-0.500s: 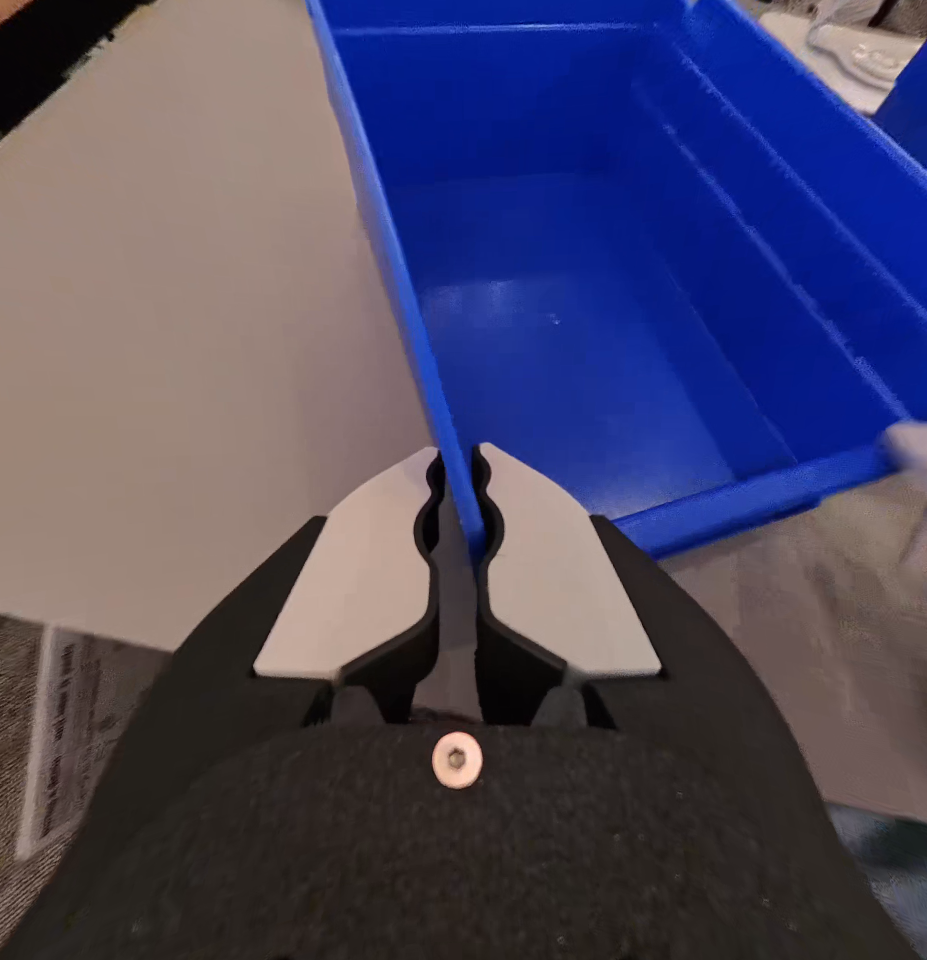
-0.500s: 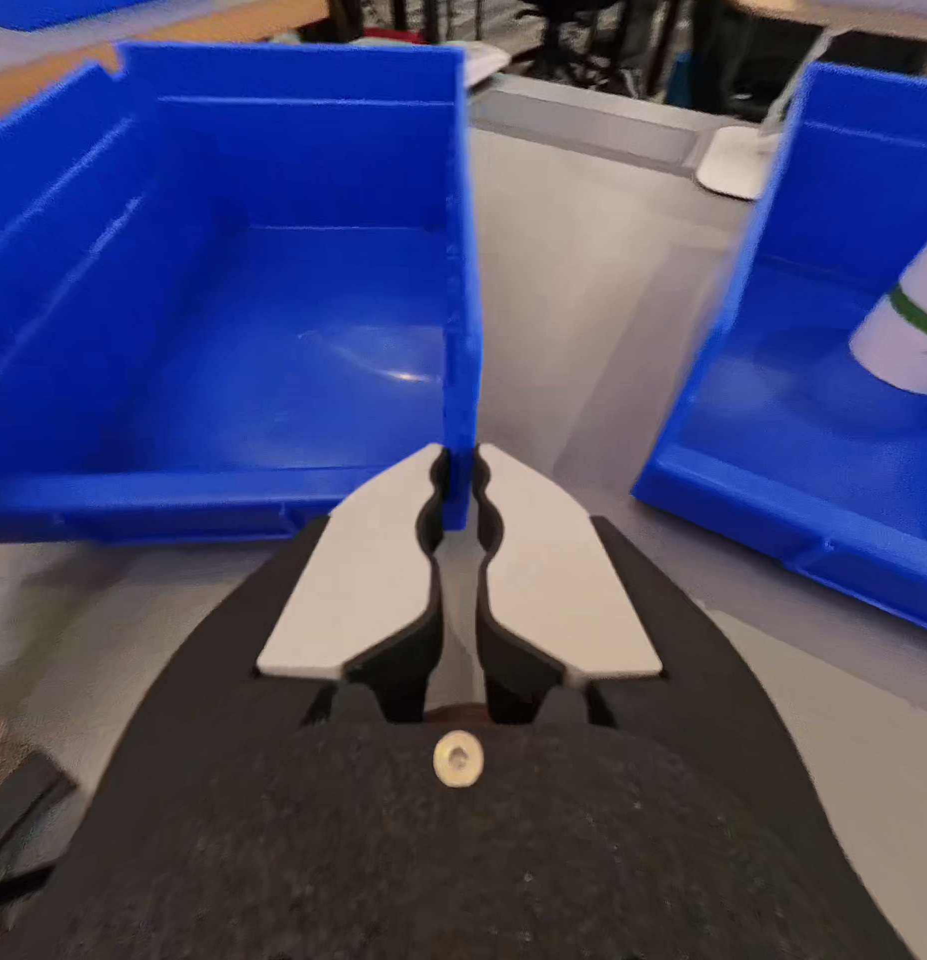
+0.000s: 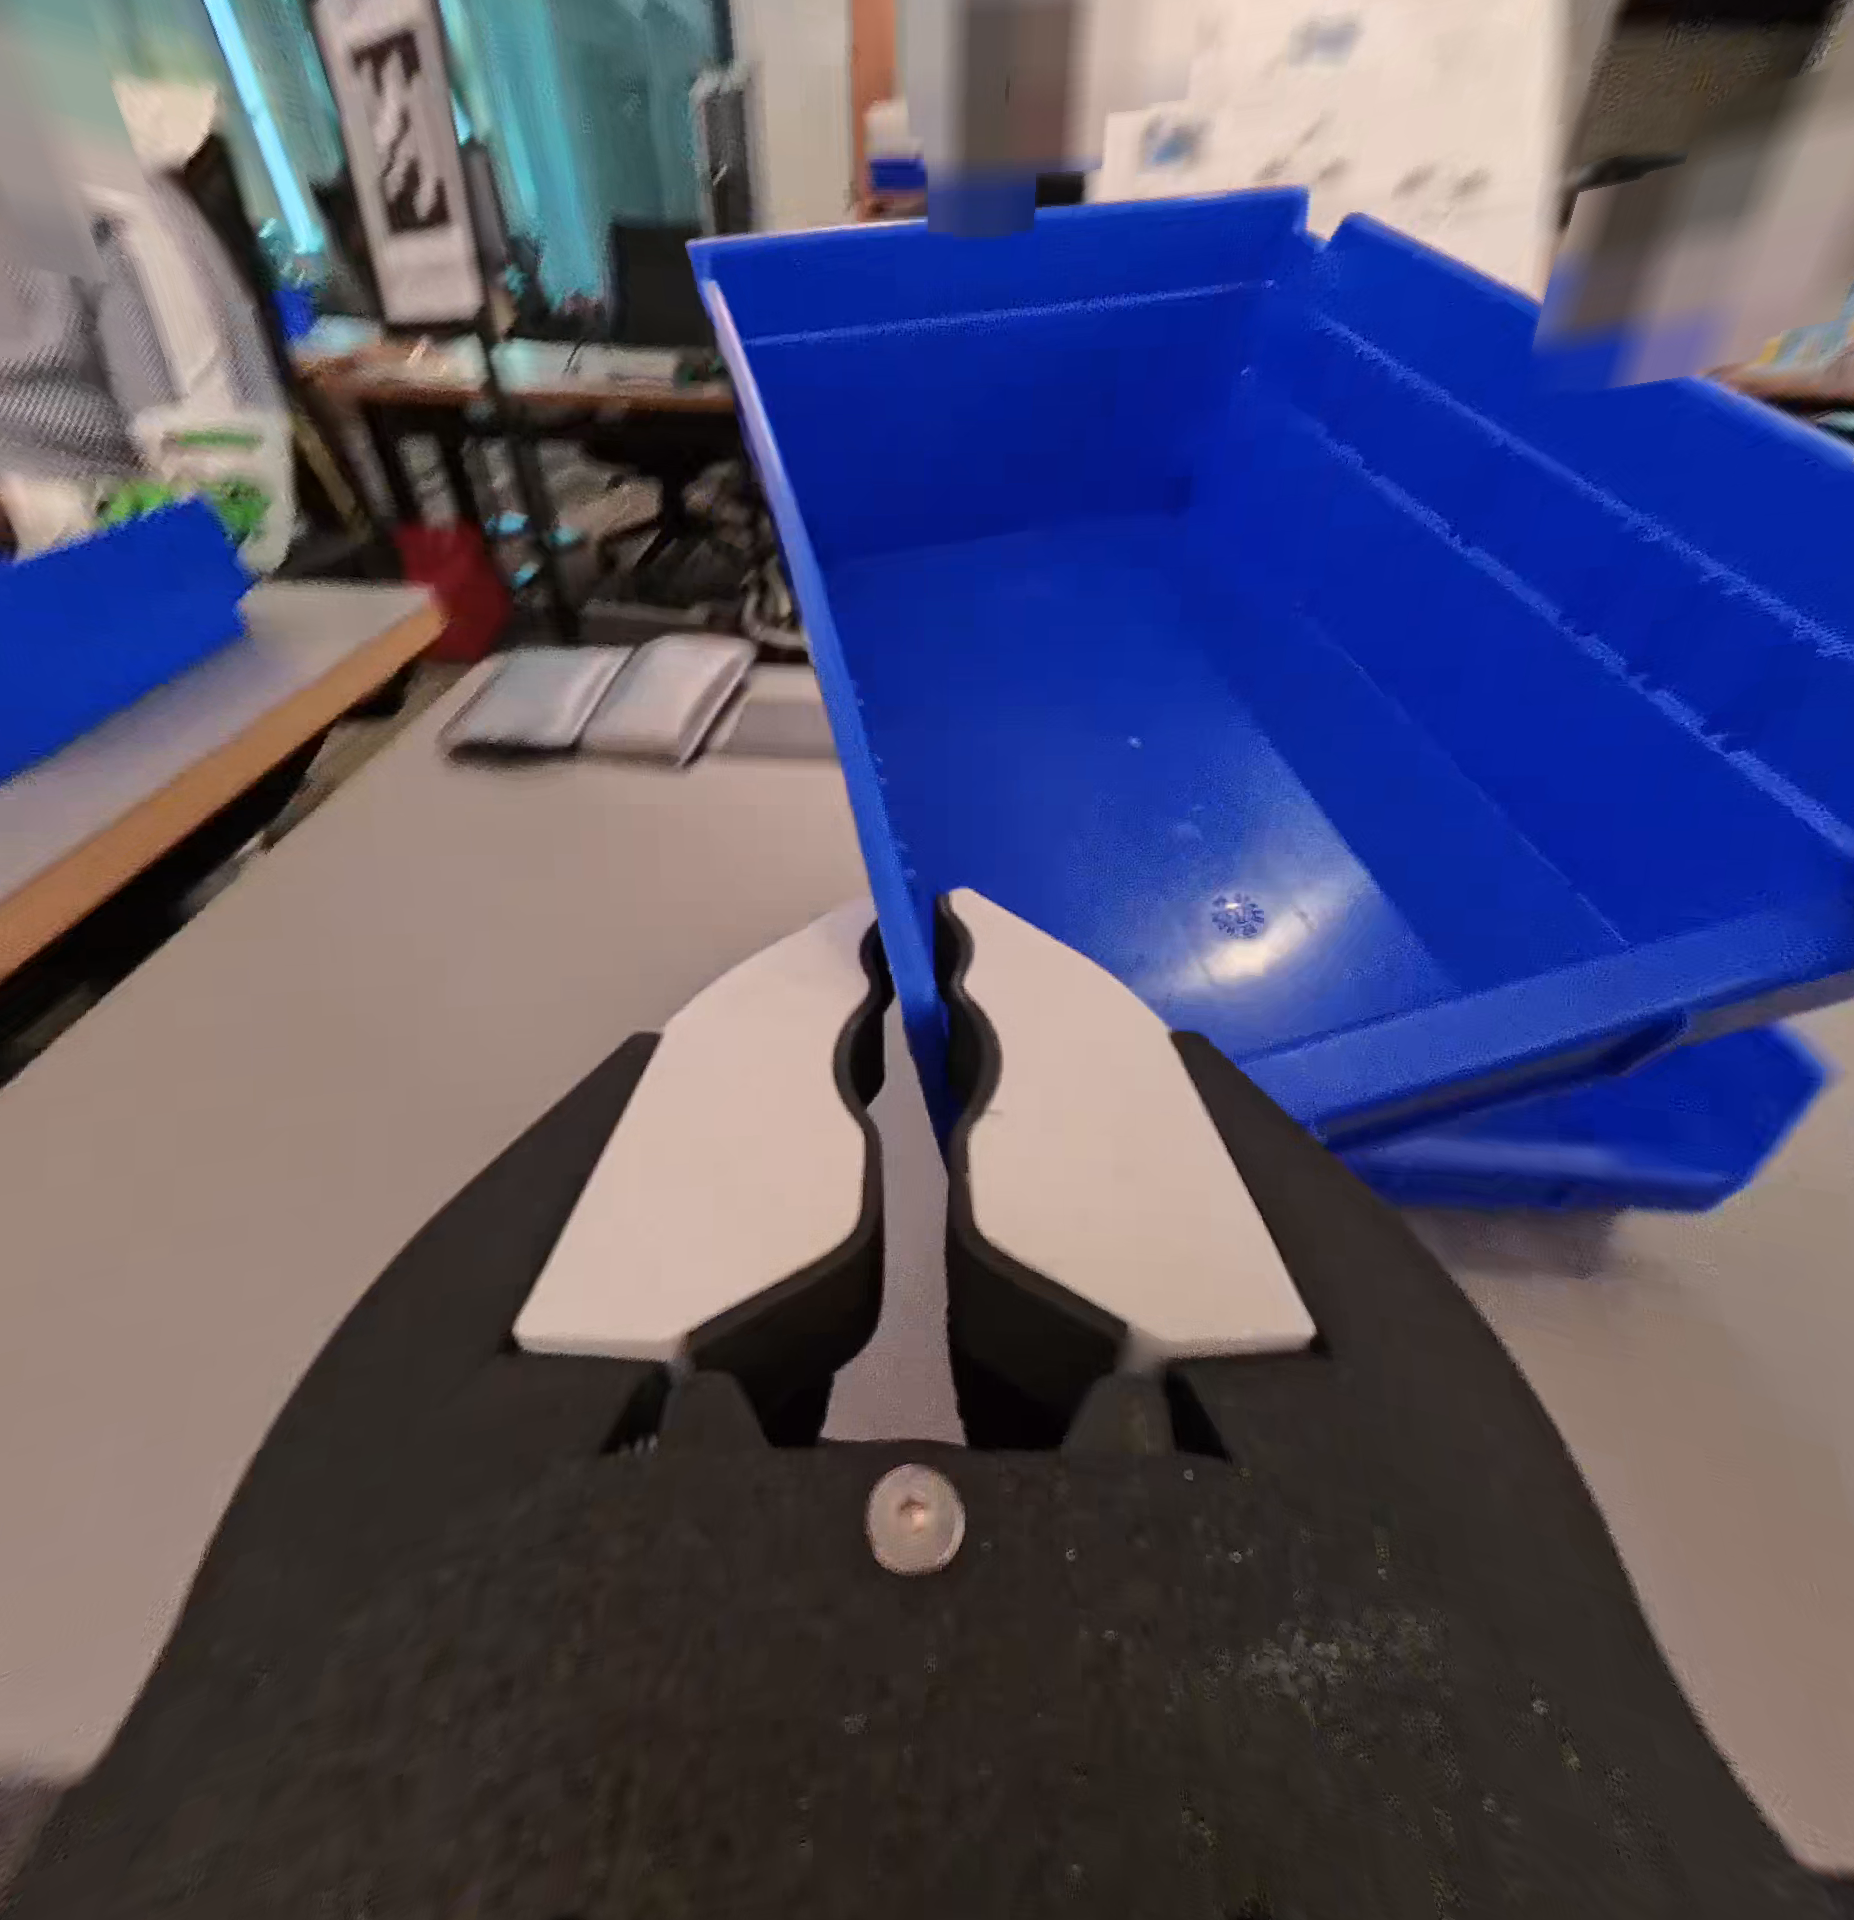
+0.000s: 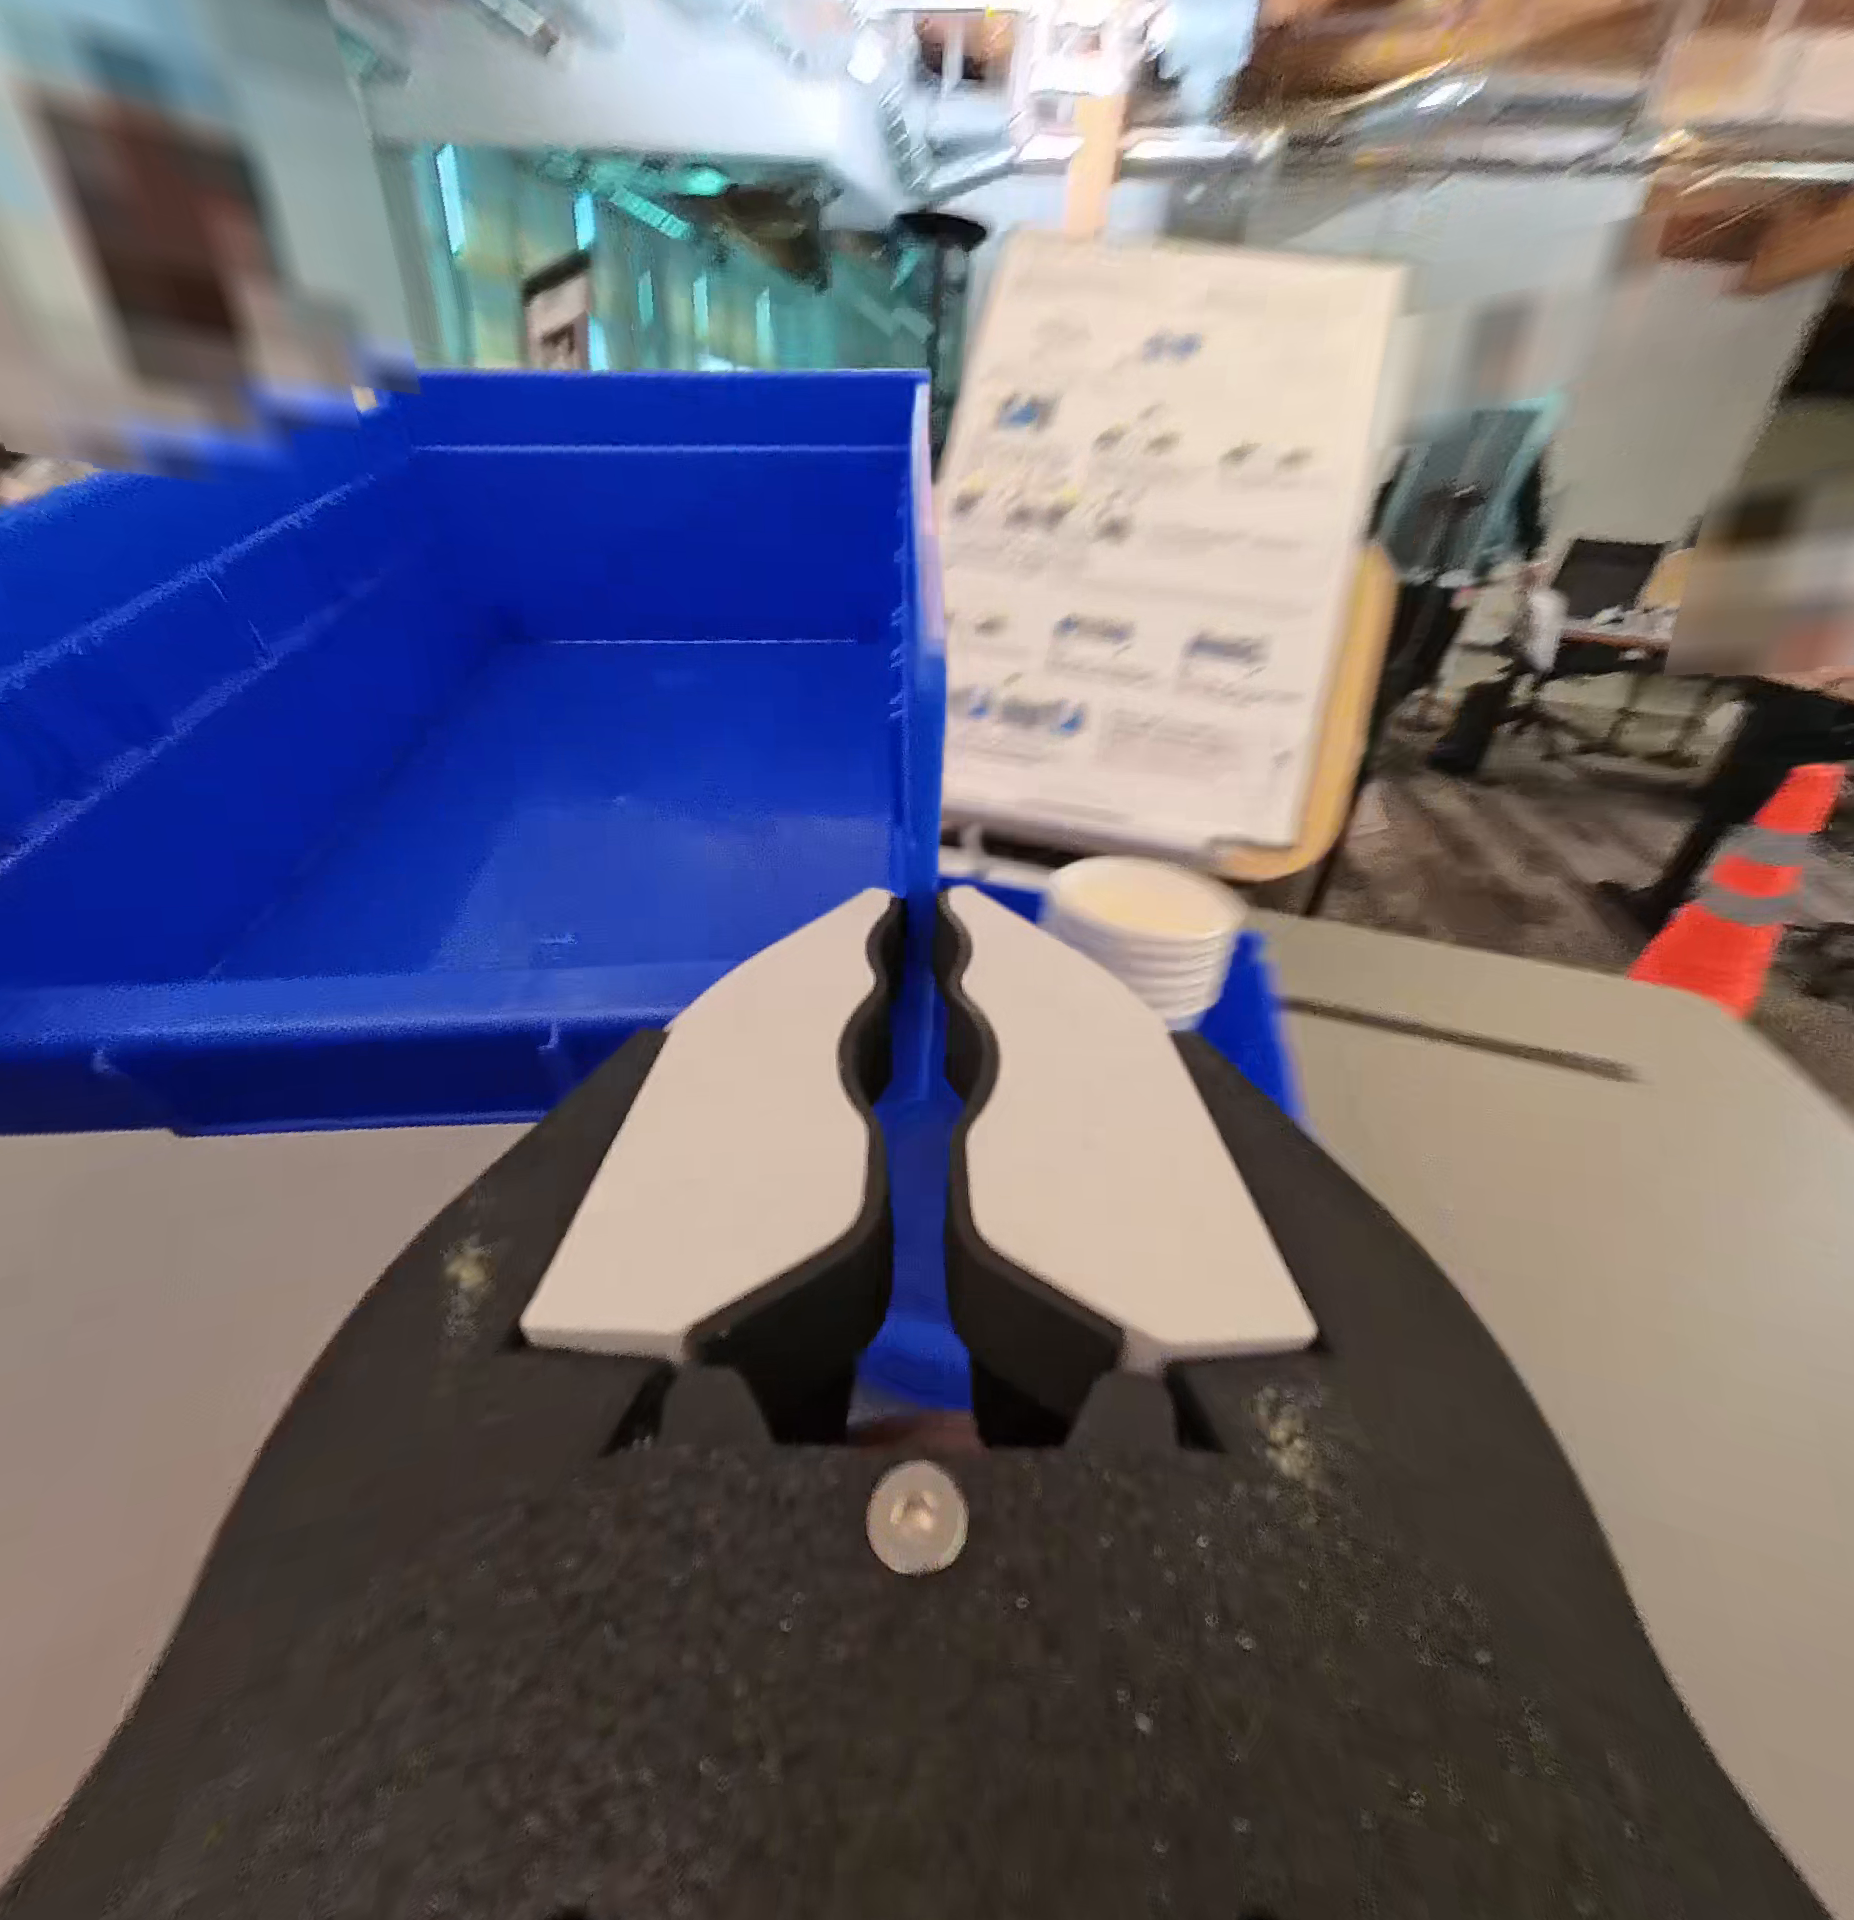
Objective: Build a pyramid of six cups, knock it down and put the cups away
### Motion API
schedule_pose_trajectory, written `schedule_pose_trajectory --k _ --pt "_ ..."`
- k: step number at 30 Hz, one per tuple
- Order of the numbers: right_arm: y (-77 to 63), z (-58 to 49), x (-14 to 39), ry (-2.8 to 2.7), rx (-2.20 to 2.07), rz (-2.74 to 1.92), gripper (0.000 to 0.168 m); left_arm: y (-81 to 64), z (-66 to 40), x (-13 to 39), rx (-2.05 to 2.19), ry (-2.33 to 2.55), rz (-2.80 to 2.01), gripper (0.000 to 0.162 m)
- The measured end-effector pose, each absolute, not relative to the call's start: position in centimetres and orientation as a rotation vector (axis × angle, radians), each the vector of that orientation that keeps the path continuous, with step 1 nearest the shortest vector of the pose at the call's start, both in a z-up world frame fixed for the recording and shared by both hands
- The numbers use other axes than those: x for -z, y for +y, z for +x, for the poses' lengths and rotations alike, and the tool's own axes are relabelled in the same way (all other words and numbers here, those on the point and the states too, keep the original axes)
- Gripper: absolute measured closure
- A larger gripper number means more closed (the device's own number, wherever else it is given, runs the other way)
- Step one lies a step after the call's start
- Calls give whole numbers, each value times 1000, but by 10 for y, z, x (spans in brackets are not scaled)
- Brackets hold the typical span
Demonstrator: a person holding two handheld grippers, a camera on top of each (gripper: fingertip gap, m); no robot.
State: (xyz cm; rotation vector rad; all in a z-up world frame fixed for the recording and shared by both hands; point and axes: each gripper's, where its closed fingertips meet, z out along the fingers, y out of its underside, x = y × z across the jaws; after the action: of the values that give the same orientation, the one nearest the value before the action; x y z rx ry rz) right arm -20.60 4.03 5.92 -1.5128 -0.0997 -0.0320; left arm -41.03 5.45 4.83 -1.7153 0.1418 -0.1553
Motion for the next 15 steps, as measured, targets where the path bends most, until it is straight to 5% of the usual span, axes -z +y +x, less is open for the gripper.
schedule_pose_trajectory --k 7,15 --pt "15 4 -130 140 394 -1419 163 94 -189 -104 327 377 -1602 156" --pt "23 180 -29 176 439 -1715 162 103 -6 -20 408 486 -1778 157"
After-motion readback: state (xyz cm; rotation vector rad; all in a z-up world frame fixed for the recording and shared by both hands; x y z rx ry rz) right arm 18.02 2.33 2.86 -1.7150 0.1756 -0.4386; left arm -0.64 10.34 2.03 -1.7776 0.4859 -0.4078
